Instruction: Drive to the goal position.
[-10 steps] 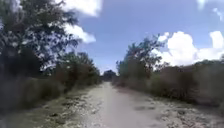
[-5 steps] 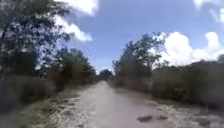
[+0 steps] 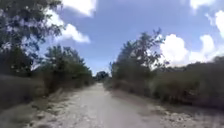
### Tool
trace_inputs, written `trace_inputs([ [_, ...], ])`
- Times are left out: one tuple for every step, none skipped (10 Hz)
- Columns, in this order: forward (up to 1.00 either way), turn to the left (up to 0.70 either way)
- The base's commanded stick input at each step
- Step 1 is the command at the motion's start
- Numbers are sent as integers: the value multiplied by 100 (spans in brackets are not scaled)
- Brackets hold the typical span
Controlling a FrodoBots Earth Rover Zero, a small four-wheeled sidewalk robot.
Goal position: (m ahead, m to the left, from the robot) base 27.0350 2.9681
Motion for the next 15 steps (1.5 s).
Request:
trace_inputs([
  [100, 0],
  [100, 0],
  [100, 0],
  [100, 19],
  [100, 40],
  [100, 40],
  [100, 18],
  [100, 0],
  [100, 0],
  [100, 0],
  [100, 0],
  [100, 0],
  [100, 0],
  [100, 0],
  [100, 0],
])
